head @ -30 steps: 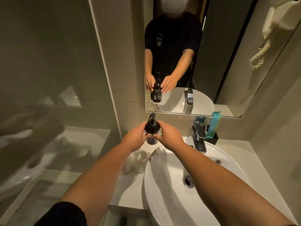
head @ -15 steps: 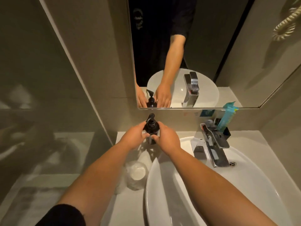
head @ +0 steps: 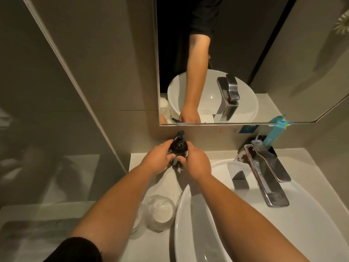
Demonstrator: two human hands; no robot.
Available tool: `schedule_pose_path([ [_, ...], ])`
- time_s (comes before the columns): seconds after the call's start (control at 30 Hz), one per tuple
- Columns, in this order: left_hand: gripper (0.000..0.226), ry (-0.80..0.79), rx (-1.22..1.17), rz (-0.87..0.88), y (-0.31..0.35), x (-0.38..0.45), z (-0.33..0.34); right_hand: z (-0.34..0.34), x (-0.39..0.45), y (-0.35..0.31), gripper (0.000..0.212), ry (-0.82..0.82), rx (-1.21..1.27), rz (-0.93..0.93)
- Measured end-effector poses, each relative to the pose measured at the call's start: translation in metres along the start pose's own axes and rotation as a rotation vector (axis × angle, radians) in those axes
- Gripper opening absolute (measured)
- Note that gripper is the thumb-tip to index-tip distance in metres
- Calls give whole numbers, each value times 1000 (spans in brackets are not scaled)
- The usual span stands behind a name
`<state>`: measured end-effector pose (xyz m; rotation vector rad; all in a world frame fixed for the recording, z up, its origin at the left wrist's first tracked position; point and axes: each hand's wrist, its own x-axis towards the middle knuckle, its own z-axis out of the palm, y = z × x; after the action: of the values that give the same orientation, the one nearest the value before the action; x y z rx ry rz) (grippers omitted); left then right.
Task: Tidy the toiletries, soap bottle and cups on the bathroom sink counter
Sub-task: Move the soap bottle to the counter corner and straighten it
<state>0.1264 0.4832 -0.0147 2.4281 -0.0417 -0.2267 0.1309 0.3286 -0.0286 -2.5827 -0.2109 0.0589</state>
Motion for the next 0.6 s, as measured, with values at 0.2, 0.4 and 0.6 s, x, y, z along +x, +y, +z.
schedule_pose_path([
  [0.2,51,31,-22,8,-1,1,5,1,4,2,43,-3,-3,-6],
  [0.4,51,44,0,-5,1,0,8,0,5,1,45,-35,-29,-9],
  [0.6,65,52,71,-96,16,-17,-6,-28,-7,-2,64,-118,-45,41],
])
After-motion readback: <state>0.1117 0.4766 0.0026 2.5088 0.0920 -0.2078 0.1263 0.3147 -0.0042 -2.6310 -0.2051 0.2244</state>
